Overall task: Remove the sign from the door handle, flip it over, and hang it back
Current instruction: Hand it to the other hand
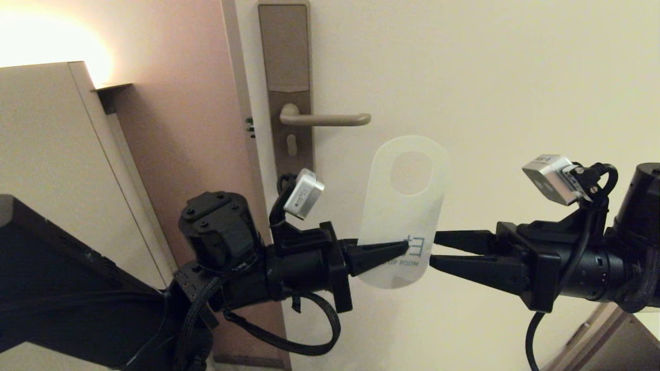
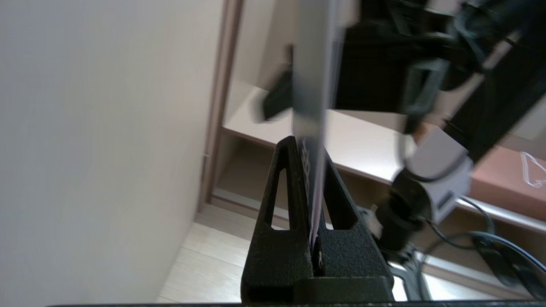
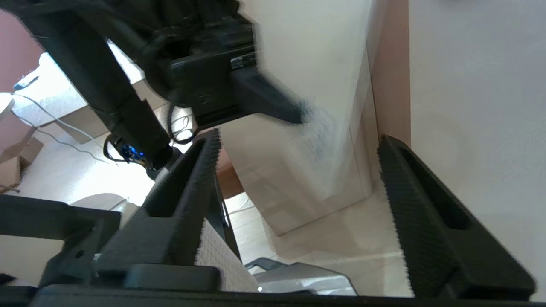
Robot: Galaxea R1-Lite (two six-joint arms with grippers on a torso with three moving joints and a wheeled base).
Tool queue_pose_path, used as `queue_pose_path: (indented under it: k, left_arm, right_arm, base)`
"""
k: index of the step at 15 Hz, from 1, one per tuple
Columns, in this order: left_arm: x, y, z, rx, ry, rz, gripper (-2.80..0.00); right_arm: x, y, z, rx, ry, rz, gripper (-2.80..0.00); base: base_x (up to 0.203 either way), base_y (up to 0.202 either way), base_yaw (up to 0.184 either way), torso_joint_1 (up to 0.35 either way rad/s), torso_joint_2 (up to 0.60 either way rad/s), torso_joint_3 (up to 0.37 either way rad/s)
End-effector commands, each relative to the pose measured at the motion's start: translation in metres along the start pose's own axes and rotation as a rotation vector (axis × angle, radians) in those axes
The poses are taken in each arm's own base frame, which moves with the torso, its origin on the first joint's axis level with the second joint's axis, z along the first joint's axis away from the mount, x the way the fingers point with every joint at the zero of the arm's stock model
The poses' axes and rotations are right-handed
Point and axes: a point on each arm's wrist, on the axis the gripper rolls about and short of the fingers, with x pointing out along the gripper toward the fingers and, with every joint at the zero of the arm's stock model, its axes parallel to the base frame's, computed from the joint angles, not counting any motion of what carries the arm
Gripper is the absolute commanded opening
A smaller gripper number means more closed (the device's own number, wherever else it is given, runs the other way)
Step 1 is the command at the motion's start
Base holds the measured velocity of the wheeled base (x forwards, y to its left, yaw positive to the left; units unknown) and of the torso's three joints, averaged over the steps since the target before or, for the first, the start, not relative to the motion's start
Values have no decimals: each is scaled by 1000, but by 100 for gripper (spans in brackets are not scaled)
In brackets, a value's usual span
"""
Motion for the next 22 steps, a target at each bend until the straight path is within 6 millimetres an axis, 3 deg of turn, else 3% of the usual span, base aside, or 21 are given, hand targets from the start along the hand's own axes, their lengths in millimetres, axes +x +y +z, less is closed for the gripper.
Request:
queue_pose_path:
  k: [1, 5, 9, 15, 22]
  left_arm:
    - [-4, -3, -1, -2, 1, -3, -280]
    - [-15, -1, -14, -37, 14, -12, -280]
    - [-33, 28, -17, -59, 37, -115, -280]
    - [-17, 39, -16, -64, 28, -148, -280]
    - [5, 42, -12, -64, 10, -196, -280]
  right_arm:
    - [-2, -3, 0, 5, 3, 13, 0]
    - [-11, -2, -1, 7, 8, 43, 0]
    - [-14, 3, -3, 8, 22, 93, 0]
    - [-16, 13, 8, 1, 28, 201, 0]
    - [-3, 32, 18, -11, 39, 296, 0]
  base:
    - [0, 0, 0, 0, 0, 0]
    - [0, 0, 0, 0, 0, 0]
    - [0, 0, 0, 0, 0, 0]
    - [0, 0, 0, 0, 0, 0]
    - [0, 0, 0, 0, 0, 0]
